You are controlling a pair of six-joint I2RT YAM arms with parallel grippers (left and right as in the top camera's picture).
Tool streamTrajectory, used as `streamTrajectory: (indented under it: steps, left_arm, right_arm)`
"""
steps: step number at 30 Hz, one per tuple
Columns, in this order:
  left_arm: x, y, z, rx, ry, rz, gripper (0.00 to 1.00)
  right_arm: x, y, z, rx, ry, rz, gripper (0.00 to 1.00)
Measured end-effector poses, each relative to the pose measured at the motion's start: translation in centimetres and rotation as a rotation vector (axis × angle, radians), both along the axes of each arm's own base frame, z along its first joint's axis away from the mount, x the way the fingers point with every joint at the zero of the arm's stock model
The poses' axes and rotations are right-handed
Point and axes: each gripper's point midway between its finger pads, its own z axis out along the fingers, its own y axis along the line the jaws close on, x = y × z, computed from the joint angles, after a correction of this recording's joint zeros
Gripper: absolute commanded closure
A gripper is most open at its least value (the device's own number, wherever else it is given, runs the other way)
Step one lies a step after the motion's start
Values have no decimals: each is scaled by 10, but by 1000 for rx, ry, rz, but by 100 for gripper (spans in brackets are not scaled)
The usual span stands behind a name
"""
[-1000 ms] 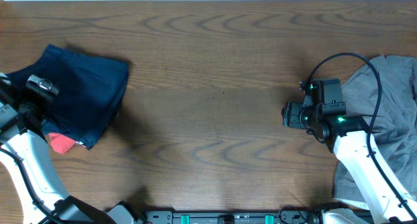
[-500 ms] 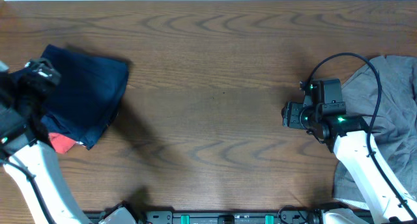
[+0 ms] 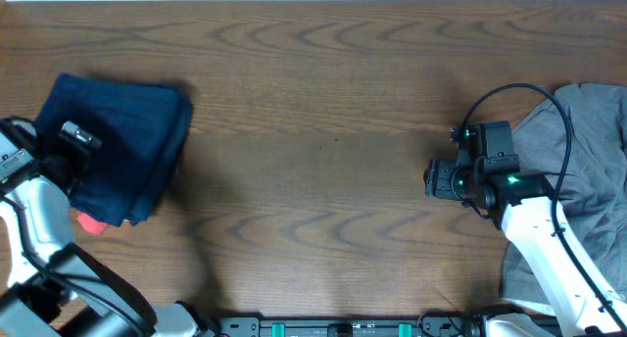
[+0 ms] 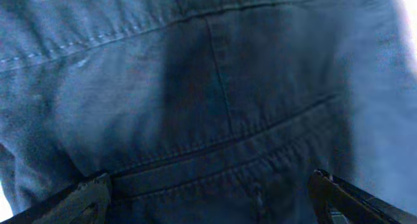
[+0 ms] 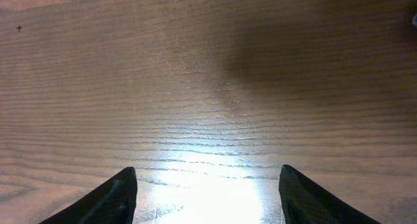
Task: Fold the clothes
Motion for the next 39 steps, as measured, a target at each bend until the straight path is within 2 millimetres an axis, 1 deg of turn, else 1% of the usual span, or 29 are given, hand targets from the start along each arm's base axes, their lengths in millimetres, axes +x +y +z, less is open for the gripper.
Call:
streamTrajectory:
  steps: [2,4,6,8,10,13,15,16,17,18,19,20,21,22,23,24,26,27,28,29,31,33,35,37,39]
  left_arm:
    - [2,2,1,-6,-17,2,2]
    - [8,2,6,-5,-54,-10,2]
    - [15,0,12,-6,-90,-29,2]
    - [19,-6,21,-6,-118,-48,2]
    - [24,-14,33,1,-151,-73,2]
    - [34,-36,64,27,-222,-137,2]
    - [42,-56,87,50,-272,-199,2]
    - [47,-70,98,61,-296,-238,2]
    - [52,-87,108,69,-313,-283,2]
    - [56,-108,116,71,-326,-342,2]
    - [59,-124,120,67,-329,-388,2]
    - [61,-147,120,55,-320,-448,2]
    - [61,-167,118,39,-304,-498,2]
    - [60,-192,111,17,-271,-564,2]
    - [57,-210,103,-1,-237,-612,2]
    - [52,-234,92,-25,-189,-677,2]
    - [35,-271,69,-66,-72,-779,2]
    - [21,-288,55,-91,3,-829,2]
    - [9,-298,44,-103,70,-866,2]
    - [-8,-309,33,-119,153,-906,2]
    - [-40,-317,18,-135,299,-953,2]
    - [-65,-315,13,-141,402,-966,2]
    - [-78,-310,14,-133,450,-964,2]
    - [-86,-306,21,-114,452,-961,2]
    - [-90,-302,35,-73,397,-958,2]
  right_arm:
    - [0,0,0,0,0,-1,28]
    - [0,0,0,0,-2,2,24]
    - [1,0,0,-1,-5,1,18]
    - [1,0,0,0,-4,3,8]
    - [1,1,0,2,-5,8,2]
    - [3,2,2,9,-13,10,2]
    - [8,4,4,15,-39,12,2]
    - [12,4,6,19,-54,13,3]
    - [16,6,9,25,-73,15,3]
    - [21,8,12,35,-98,18,3]
    - [24,9,14,42,-112,21,4]
    - [27,11,16,51,-125,25,3]
    - [29,13,18,60,-139,29,4]
    - [31,14,19,67,-147,32,3]
    - [32,15,21,71,-151,35,3]
    - [32,15,21,74,-150,35,3]
    - [30,14,23,78,-135,33,3]
    - [27,13,23,78,-117,29,1]
    - [23,9,25,77,-92,18,1]
    - [20,5,26,73,-67,3,1]
    - [11,-6,32,62,-8,-29,1]
    - [2,-18,41,57,45,-66,2]
    - [-3,-26,49,53,64,-94,4]
    - [-5,-32,55,47,57,-114,4]
    - [-10,-35,65,38,28,-122,4]
